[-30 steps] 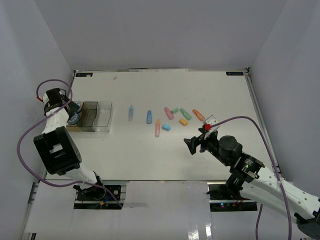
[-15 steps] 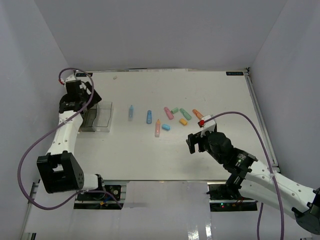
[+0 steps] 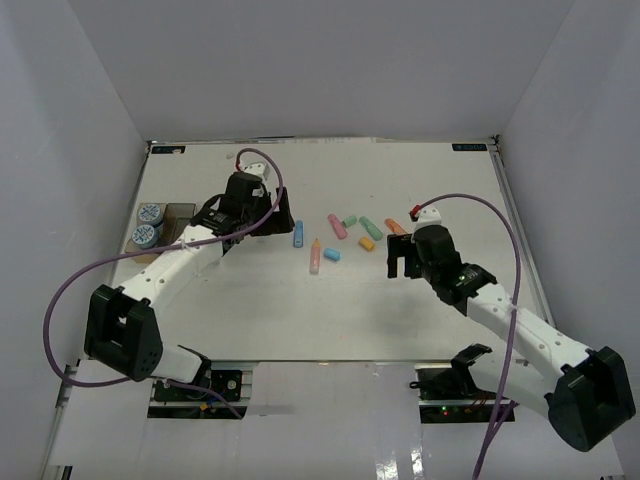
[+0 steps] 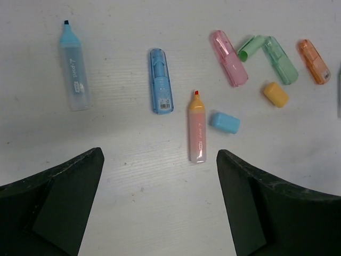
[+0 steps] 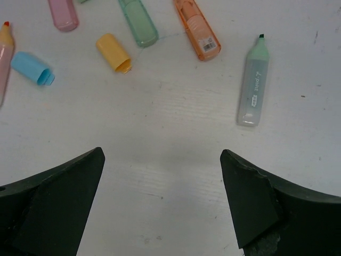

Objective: Sort the stationery into containers
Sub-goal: Pick up the pen from the corner of the board, then place the pen in the storage box, then pick up the pen from the center of the board, then place the pen in the storage box.

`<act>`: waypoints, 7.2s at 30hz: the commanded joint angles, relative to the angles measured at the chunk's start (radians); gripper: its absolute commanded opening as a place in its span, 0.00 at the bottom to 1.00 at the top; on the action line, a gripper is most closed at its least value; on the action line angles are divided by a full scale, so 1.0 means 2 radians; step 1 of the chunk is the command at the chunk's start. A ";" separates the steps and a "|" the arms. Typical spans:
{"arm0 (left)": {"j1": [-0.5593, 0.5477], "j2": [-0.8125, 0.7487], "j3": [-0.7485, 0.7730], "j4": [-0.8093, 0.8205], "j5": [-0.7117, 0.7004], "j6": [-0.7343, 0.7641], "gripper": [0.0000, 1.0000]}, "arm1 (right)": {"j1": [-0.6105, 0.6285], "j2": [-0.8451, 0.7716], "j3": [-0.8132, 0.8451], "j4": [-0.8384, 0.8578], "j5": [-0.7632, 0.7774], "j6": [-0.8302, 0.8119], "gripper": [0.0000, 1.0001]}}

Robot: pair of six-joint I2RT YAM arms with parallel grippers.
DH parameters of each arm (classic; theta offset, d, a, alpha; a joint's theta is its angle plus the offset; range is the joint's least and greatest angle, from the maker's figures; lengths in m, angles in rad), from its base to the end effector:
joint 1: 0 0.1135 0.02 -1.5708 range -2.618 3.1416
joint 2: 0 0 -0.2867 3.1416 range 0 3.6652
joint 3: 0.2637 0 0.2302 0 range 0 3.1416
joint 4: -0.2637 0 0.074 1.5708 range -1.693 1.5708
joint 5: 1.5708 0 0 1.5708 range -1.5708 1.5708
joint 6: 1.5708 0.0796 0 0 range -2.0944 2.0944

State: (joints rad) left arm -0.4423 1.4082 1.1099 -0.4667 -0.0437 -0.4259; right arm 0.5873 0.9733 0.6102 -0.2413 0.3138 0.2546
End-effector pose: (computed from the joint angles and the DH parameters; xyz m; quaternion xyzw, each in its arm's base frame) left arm 0.2856 -0.1314 0.2821 -0.0010 0.9197 -0.1466 0.3641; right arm 0.1892 0.0964 0.2426 -0.0732 0.8746 0.0612 0.4754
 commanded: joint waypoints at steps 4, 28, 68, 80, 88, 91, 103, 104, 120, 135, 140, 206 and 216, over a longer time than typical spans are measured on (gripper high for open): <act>0.000 -0.029 -0.075 0.092 0.058 0.035 0.98 | -0.063 0.091 0.069 0.019 -0.044 -0.016 0.88; 0.000 -0.044 -0.115 0.115 0.039 0.047 0.98 | -0.149 0.362 0.196 0.102 -0.180 -0.189 0.75; -0.117 -0.022 -0.031 0.216 0.076 -0.172 0.95 | 0.008 0.098 0.073 0.190 -0.177 -0.055 0.32; -0.153 0.038 0.016 0.221 0.005 -0.182 0.74 | 0.043 0.067 0.055 0.236 -0.200 -0.017 0.33; -0.164 0.048 0.014 0.223 0.010 -0.187 0.41 | 0.044 0.070 0.049 0.251 -0.206 -0.005 0.34; -0.164 0.045 0.013 0.225 0.017 -0.185 0.27 | 0.045 0.069 0.045 0.259 -0.208 -0.001 0.35; -0.143 0.008 0.018 0.149 -0.059 -0.110 0.11 | 0.044 0.043 0.043 0.205 -0.178 -0.018 0.97; -0.123 0.004 0.020 0.114 -0.069 -0.098 0.13 | 0.045 0.039 0.044 0.195 -0.173 -0.028 0.95; 0.193 0.044 0.095 -0.080 -0.181 0.152 0.16 | 0.044 0.000 0.006 0.125 -0.152 -0.081 0.90; 0.267 0.198 0.145 -0.063 -0.200 0.167 0.36 | 0.043 -0.014 -0.014 0.125 -0.159 -0.084 0.90; 0.268 0.196 0.144 -0.061 -0.181 0.159 0.62 | 0.042 0.011 0.001 0.121 -0.134 -0.087 0.90; -0.116 0.003 0.009 0.207 0.074 -0.171 0.98 | 0.031 0.112 0.086 0.205 -0.151 -0.058 0.28; -0.154 0.032 0.021 0.229 0.012 -0.173 0.80 | 0.061 0.078 0.056 0.258 -0.171 -0.021 0.29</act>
State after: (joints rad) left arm -0.7429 1.4685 1.1156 -0.0387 0.0418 -0.7647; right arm 0.6956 1.1530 0.7280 0.1837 -0.0154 0.1768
